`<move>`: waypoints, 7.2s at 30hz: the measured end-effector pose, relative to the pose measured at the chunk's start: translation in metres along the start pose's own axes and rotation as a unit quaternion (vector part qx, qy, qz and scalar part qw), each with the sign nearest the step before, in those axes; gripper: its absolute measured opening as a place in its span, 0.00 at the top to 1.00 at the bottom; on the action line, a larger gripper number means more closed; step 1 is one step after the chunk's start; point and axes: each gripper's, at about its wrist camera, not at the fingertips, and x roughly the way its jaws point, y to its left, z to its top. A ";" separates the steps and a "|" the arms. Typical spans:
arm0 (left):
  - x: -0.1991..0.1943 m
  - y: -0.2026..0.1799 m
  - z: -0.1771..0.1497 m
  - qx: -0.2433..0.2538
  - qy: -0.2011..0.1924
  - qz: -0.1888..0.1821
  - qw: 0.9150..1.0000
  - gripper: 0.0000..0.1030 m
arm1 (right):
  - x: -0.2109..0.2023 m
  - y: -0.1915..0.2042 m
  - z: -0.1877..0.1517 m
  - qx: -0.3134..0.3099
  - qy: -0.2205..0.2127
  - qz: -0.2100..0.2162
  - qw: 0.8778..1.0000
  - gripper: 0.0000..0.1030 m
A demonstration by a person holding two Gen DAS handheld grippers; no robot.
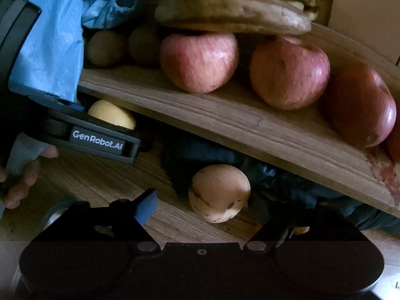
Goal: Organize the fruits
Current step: 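Reach both open tools under the shelf toward the lemon and pale round fruit, then close the left tool on the lemon while the right tool grasps the pale round fruit, then carry the lemon with the left tool onto the tray while the right tool carries the pale fruit, then open both tools and lift them away from the tray, then reach both open tools under the shelf toward the small tomatoes and kiwis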
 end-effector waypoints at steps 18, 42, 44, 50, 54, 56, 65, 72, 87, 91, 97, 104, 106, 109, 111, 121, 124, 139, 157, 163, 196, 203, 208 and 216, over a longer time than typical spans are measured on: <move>0.004 0.015 0.000 -0.023 -0.008 0.011 1.000 0.34 | 0.003 -0.006 -0.003 0.021 -0.008 -0.018 1.000 0.42; -0.040 -0.007 -0.046 -0.018 0.013 -0.024 0.999 0.35 | -0.035 0.003 -0.026 0.032 -0.026 -0.013 0.999 0.49; -0.044 -0.009 -0.048 -0.016 0.011 -0.026 0.999 0.35 | -0.042 0.004 -0.029 0.032 -0.029 -0.013 0.999 0.49; -0.060 -0.021 -0.058 -0.012 0.006 -0.033 0.999 0.35 | -0.062 0.006 -0.039 0.033 -0.037 -0.013 0.999 0.49; -0.074 -0.033 -0.057 -0.010 0.004 -0.038 0.999 0.35 | -0.071 0.009 -0.043 0.034 -0.041 -0.013 0.998 0.49; -0.079 -0.036 -0.060 -0.008 0.003 -0.041 0.999 0.35 | -0.074 0.010 -0.046 0.034 -0.044 -0.013 0.998 0.49; -0.095 -0.052 -0.073 0.001 0.000 -0.053 0.999 0.35 | -0.095 0.012 -0.062 0.033 -0.049 -0.009 0.998 0.49; -0.109 -0.066 -0.087 0.011 -0.003 -0.067 0.998 0.35 | -0.116 0.010 -0.082 0.039 -0.053 -0.014 0.998 0.49; -0.138 -0.122 -0.126 0.061 -0.004 -0.112 0.992 0.35 | -0.173 -0.003 -0.148 0.055 -0.047 -0.043 0.996 0.49; -0.144 -0.139 -0.138 0.080 -0.001 -0.126 0.989 0.35 | -0.185 -0.008 -0.171 0.064 -0.038 -0.052 0.996 0.49; -0.148 -0.158 -0.155 0.108 0.009 -0.142 0.984 0.35 | -0.195 -0.014 -0.195 0.070 -0.022 -0.057 0.996 0.49; -0.149 -0.172 -0.168 0.123 0.024 -0.147 0.981 0.35 | -0.197 -0.013 -0.210 0.067 -0.010 -0.054 0.996 0.50; -0.149 -0.173 -0.171 0.126 0.026 -0.144 0.981 0.35 | -0.196 -0.013 -0.211 0.062 -0.008 -0.052 0.997 0.50; -0.147 -0.174 -0.173 0.130 0.031 -0.138 0.981 0.35 | -0.194 -0.012 -0.212 0.056 -0.004 -0.051 0.997 0.50; -0.146 -0.174 -0.175 0.132 0.035 -0.135 0.981 0.35 | -0.192 -0.010 -0.211 0.049 -0.002 -0.053 0.997 0.50; -0.143 -0.180 -0.179 0.147 0.045 -0.135 0.979 0.34 | -0.185 -0.008 -0.211 0.034 0.002 -0.049 0.998 0.50; -0.140 -0.180 -0.180 0.146 0.053 -0.130 0.979 0.35 | -0.184 -0.009 -0.211 0.034 0.005 -0.049 0.998 0.50; -0.146 -0.179 -0.177 0.134 0.050 -0.132 0.981 0.34 | -0.182 -0.008 -0.212 0.022 0.008 -0.051 0.998 0.49; -0.194 -0.141 -0.170 0.112 -0.002 -0.161 0.981 0.06 | -0.209 -0.002 -0.213 0.022 -0.005 -0.052 0.998 0.10; -0.209 -0.114 -0.173 0.106 -0.012 -0.147 0.983 0.02 | -0.210 0.006 -0.207 0.007 -0.006 -0.055 0.998 0.04; -0.169 -0.014 -0.120 0.019 0.010 -0.057 0.998 0.00 | -0.162 0.037 -0.109 -0.039 -0.025 -0.024 0.999 0.01; -0.143 -0.029 -0.091 0.032 0.008 -0.077 0.996 0.00 | -0.151 0.018 -0.095 -0.026 -0.017 -0.061 0.998 0.01; -0.127 -0.047 -0.071 0.043 0.010 -0.089 0.995 0.00 | -0.141 0.003 -0.086 -0.011 -0.008 -0.085 0.996 0.01; -0.111 -0.078 -0.044 0.094 0.003 -0.090 0.991 0.00 | -0.125 -0.016 -0.073 0.005 0.002 -0.122 0.992 0.01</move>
